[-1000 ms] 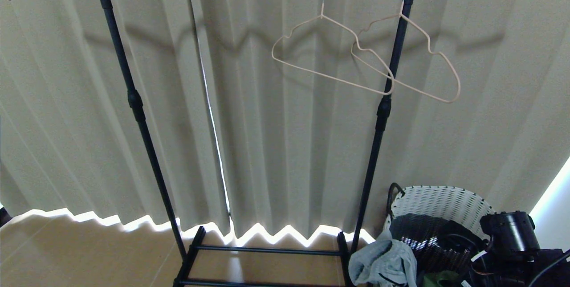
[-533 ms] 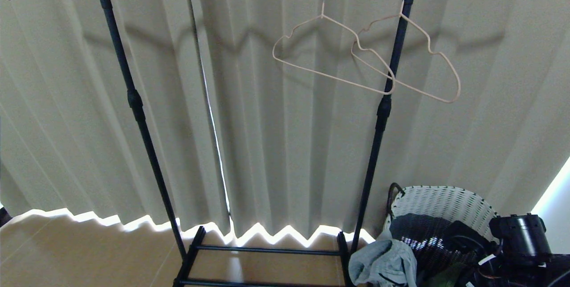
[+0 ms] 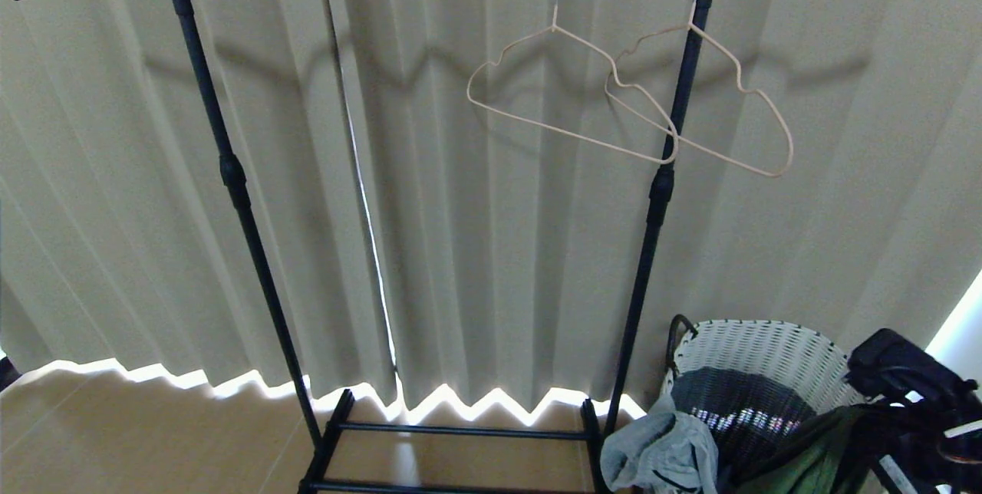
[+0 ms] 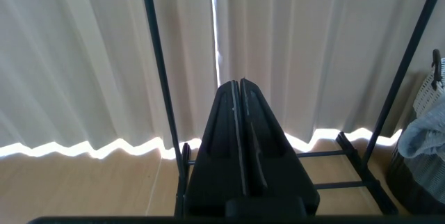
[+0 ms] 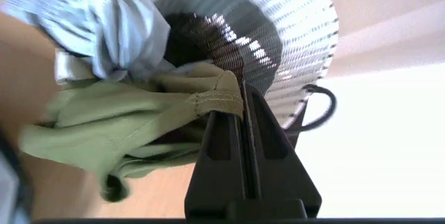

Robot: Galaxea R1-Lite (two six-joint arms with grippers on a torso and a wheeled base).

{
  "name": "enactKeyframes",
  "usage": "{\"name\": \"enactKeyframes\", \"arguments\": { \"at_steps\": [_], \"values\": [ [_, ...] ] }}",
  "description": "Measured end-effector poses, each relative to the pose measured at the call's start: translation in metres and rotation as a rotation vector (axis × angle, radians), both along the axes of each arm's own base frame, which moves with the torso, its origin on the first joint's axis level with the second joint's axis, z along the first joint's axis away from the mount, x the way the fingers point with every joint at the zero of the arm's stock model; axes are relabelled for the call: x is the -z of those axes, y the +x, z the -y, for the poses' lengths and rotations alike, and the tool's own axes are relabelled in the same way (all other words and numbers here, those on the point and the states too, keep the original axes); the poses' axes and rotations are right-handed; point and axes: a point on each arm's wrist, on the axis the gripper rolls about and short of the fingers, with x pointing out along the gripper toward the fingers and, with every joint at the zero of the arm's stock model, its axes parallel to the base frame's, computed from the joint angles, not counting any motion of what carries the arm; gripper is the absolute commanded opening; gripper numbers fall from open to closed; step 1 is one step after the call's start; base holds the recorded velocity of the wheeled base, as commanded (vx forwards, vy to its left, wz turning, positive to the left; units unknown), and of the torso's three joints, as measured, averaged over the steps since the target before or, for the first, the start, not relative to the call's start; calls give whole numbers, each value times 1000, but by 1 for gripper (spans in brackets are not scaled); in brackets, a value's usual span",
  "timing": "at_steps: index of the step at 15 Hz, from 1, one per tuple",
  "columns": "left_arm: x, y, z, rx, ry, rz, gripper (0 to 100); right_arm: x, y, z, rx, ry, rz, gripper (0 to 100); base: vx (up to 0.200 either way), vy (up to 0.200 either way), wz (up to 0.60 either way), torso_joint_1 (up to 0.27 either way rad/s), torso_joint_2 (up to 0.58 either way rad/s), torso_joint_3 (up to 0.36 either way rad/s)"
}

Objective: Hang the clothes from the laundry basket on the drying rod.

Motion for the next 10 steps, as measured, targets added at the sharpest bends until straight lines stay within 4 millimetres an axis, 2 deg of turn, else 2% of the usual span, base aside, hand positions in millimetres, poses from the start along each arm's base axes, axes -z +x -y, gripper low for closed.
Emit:
{"name": "enactKeyframes", "arguments": {
  "at_steps": [3, 5, 7, 10],
  "values": [
    [0, 0, 0, 0, 2, 1, 0, -52, -31, 0, 12, 132, 124, 0, 0, 0, 0, 0, 0, 0],
    [0, 0, 0, 0, 5, 0, 0, -70, -46, 0, 21, 182, 229, 0, 0, 0, 0, 0, 0, 0],
    [0, 0, 0, 0, 5, 0, 0, -76, -60, 0, 14, 194, 287, 0, -200, 0, 0, 2, 2, -2],
    [0, 0, 0, 0, 6, -1, 0, -73, -76, 1, 5, 196, 325, 0, -200, 0, 0, 7, 2, 7]
  ]
}}
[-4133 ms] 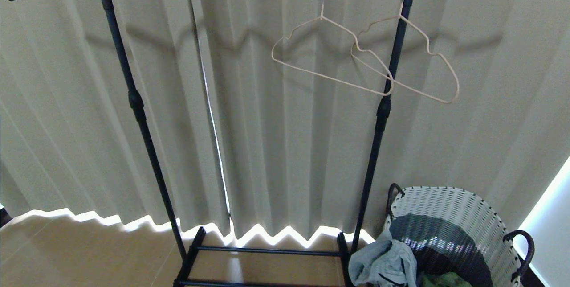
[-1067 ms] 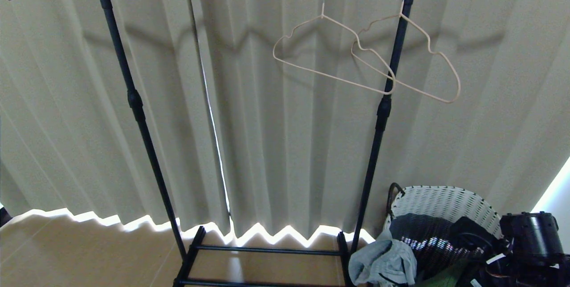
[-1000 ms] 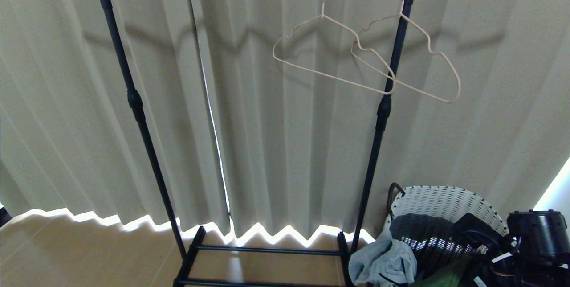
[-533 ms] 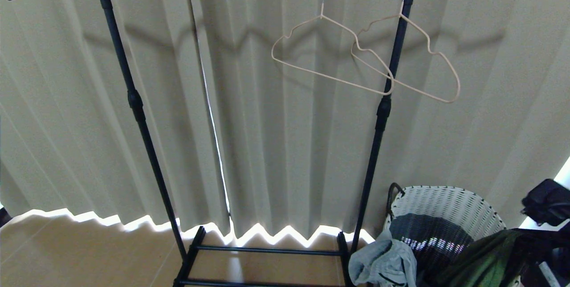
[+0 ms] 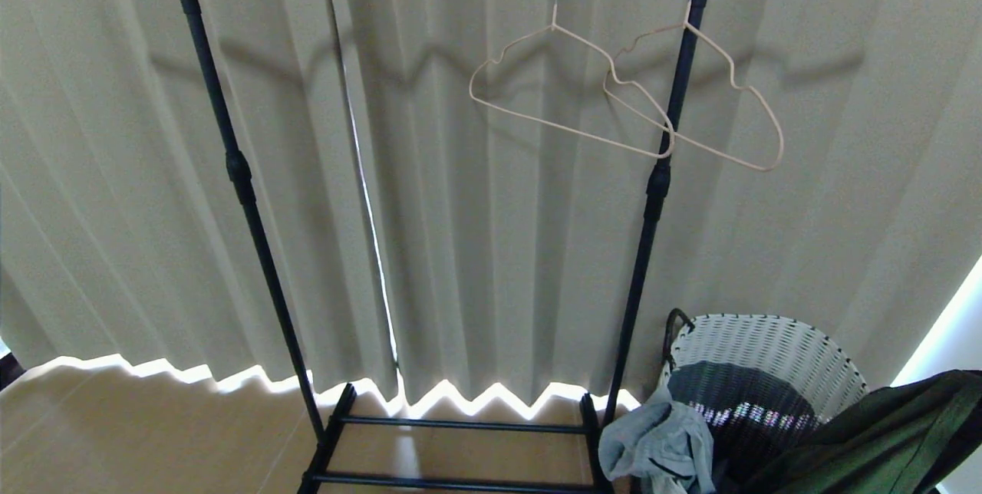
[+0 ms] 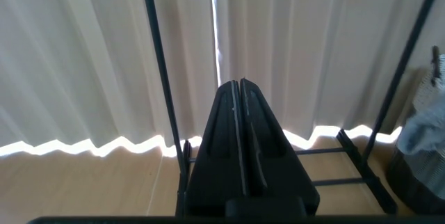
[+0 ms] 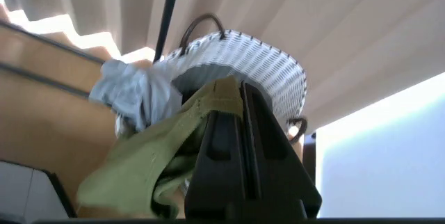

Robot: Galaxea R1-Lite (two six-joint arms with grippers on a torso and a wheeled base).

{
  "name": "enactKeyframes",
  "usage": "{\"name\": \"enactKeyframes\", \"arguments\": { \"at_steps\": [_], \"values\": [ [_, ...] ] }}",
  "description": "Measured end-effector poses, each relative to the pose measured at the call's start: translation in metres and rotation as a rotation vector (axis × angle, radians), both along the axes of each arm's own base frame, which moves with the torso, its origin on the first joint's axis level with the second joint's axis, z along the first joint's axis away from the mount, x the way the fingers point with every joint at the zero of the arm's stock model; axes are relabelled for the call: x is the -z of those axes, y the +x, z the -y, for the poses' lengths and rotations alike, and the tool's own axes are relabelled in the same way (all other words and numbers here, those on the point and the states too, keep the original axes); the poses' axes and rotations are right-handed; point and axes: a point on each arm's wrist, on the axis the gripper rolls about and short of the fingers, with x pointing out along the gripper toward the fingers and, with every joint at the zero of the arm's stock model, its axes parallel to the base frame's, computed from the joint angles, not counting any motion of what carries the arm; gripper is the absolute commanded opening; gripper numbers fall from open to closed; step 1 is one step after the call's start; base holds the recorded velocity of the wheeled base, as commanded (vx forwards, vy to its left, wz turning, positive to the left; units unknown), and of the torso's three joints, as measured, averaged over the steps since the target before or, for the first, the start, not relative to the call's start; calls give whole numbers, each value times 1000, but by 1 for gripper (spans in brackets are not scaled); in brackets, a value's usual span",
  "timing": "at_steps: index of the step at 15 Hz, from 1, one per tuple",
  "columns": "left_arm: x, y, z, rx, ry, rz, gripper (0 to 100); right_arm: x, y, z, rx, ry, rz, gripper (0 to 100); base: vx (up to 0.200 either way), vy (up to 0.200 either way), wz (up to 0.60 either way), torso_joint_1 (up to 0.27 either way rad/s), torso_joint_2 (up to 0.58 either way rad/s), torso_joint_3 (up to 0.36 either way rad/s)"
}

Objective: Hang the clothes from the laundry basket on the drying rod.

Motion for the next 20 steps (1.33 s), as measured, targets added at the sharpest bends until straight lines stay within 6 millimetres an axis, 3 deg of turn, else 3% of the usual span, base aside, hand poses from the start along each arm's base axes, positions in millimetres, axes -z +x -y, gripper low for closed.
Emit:
{"name": "enactKeyframes", "arguments": {
  "at_steps": [6, 16, 20],
  "values": [
    [0, 0, 0, 1, -1, 1, 0, 4, -7, 0, -8, 1, 18, 0, -33, 0, 0, -1, 0, 0],
    [0, 0, 0, -2, -4, -1, 0, 5, -7, -2, -38, 2, 18, 0, 0, 200, 0, 1, 2, 0],
    [0, 0, 0, 4, 13, 0, 0, 4, -7, -4, -67, 5, 21, 0, 0, 0, 0, 0, 0, 0]
  ]
}}
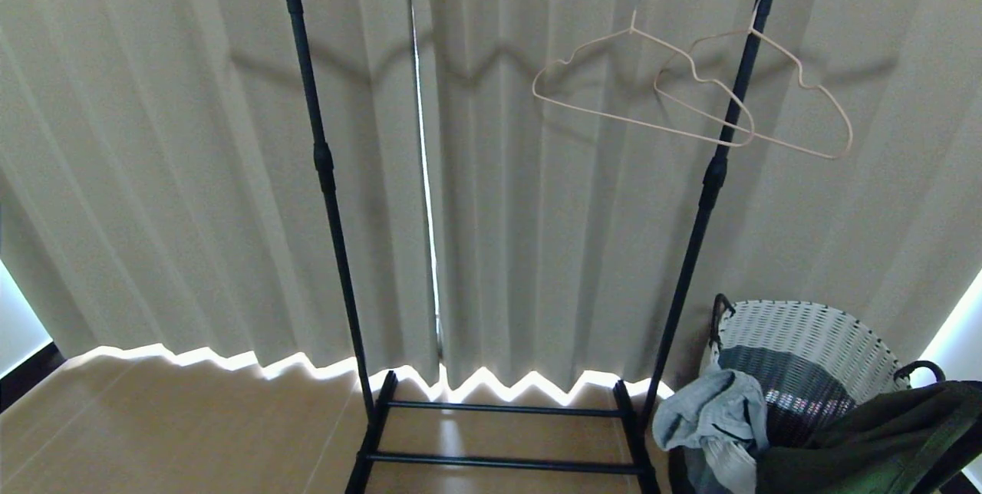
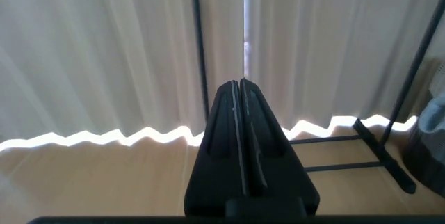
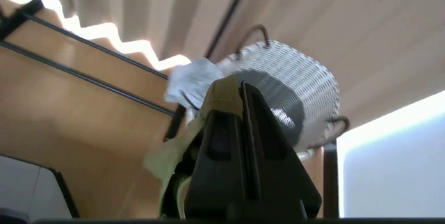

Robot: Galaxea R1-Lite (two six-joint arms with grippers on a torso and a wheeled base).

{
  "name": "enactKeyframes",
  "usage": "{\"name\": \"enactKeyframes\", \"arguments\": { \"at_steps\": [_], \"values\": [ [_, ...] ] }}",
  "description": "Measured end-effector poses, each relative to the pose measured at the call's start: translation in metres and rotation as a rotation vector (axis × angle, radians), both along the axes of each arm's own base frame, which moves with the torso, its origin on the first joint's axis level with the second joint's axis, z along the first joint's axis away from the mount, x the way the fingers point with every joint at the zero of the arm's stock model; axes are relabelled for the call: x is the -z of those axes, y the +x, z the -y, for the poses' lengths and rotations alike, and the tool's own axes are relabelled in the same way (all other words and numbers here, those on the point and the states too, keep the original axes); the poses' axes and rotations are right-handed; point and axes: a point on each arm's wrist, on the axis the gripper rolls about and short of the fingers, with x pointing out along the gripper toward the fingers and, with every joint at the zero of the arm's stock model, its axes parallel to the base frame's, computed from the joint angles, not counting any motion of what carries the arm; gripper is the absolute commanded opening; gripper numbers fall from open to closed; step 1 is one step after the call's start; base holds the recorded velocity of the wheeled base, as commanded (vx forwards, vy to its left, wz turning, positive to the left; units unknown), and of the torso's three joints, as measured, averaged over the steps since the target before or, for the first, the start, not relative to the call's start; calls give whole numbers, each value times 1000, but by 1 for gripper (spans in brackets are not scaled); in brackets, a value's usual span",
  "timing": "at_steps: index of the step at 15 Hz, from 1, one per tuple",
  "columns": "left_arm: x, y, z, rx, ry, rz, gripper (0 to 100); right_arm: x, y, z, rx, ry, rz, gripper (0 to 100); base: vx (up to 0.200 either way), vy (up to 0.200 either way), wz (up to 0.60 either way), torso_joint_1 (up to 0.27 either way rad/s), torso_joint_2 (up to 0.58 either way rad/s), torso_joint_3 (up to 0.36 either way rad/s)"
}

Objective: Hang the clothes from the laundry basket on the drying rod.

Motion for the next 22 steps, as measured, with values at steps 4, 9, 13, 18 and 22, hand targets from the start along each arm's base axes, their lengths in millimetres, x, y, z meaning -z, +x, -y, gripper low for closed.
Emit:
{"name": "enactKeyframes", "arguments": {
  "at_steps": [4, 9, 13, 18, 22],
  "values": [
    [0, 0, 0, 6, 3, 1, 0, -6, 1, -8, -137, 21, 17, 0, 0, 0, 0, 0, 0, 0],
    [-1, 0, 2, 71, 26, 17, 0, -32, 14, -24, -291, 31, 48, 0, 0, 0, 0, 0, 0, 0],
    [-26, -7, 4, 183, 33, 93, 0, -50, 28, -44, -417, 43, 48, 0, 0, 0, 0, 0, 0, 0],
    [-90, 12, 4, 261, 30, 37, 0, -78, 55, -94, -546, 230, -36, 0, 0, 0, 0, 0, 0, 0],
    [-142, 63, 12, 399, 24, -49, 0, -84, 81, -124, -566, 257, -61, 0, 0, 0, 0, 0, 0, 0]
  ]
}}
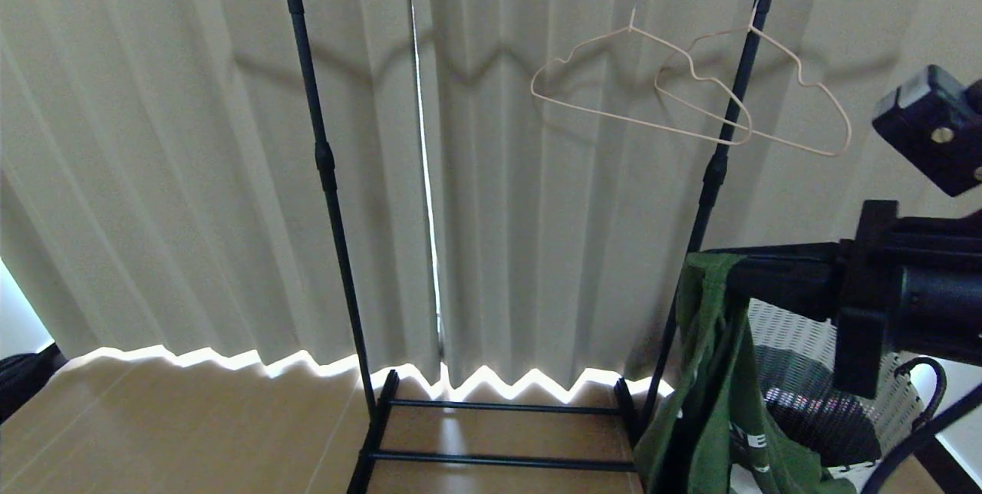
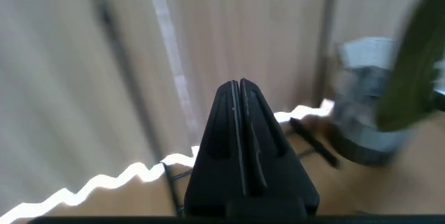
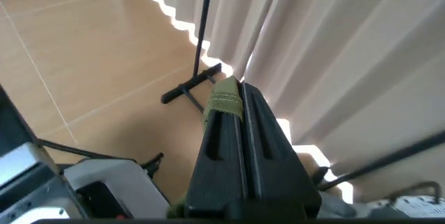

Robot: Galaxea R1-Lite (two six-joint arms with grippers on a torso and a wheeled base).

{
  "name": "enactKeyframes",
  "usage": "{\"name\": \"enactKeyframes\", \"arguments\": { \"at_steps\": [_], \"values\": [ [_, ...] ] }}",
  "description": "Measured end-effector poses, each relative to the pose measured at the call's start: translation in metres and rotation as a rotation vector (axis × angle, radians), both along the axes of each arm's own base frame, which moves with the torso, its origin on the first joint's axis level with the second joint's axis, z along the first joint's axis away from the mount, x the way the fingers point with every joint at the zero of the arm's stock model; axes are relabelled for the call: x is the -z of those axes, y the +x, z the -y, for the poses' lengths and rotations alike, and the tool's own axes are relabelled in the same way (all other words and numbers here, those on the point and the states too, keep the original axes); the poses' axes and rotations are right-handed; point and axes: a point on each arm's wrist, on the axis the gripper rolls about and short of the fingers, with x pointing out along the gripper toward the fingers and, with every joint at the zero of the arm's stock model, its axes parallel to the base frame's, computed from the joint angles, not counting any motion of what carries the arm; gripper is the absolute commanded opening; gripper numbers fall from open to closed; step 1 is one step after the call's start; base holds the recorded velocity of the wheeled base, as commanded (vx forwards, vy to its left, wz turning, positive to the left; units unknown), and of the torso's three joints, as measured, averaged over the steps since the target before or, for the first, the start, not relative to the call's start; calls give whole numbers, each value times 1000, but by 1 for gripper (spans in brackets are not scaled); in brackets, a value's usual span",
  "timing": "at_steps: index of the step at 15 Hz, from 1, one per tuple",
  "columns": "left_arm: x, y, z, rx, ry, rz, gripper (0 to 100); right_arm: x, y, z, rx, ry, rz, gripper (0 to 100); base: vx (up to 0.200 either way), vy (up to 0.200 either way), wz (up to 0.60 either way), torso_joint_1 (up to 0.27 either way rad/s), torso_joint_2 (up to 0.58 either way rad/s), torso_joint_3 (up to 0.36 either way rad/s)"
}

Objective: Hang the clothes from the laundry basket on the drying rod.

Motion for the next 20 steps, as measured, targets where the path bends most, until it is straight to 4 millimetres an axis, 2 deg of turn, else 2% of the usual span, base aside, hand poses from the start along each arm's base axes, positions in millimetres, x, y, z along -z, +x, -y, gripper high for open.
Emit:
{"name": "enactKeyframes", "arguments": {
  "at_steps": [2, 5, 7, 10, 11, 15, 18, 20],
  "values": [
    [-13, 29, 14, 111, 11, -54, 0, 1, 12, -11, -3, 24, 27, 0, 0, 0, 0, 0, 0, 0],
    [-18, 67, 47, 192, 6, -112, 0, 7, 20, -20, -30, 27, -9, 0, 0, 0, 0, 0, 0, 0],
    [-12, 86, 76, 223, -12, -167, 0, 8, 22, -22, -44, 44, -26, 0, 0, 0, 0, 0, 0, 0],
    [7, 96, 118, 319, -2, -294, 0, 9, 23, -23, -41, 49, -39, 0, 0, 0, 0, 0, 0, 0],
    [13, 95, 130, 342, 9, -322, 100, 9, 23, -23, -39, 53, -43, 0, 0, 0, 0, 0, 0, 0],
    [27, 95, 155, 392, 41, -364, 100, 9, 23, -22, -40, 55, -43, 0, 0, 0, 0, 0, 0, 0],
    [30, 92, 183, 465, -38, -377, 100, 6, 23, -24, -71, 97, -21, 0, 0, 0, 0, 0, 0, 0],
    [43, 91, 200, 478, -29, -415, 100, 7, 22, -25, -85, 111, -41, 0, 0, 0, 0, 0, 0, 0]
  ]
}}
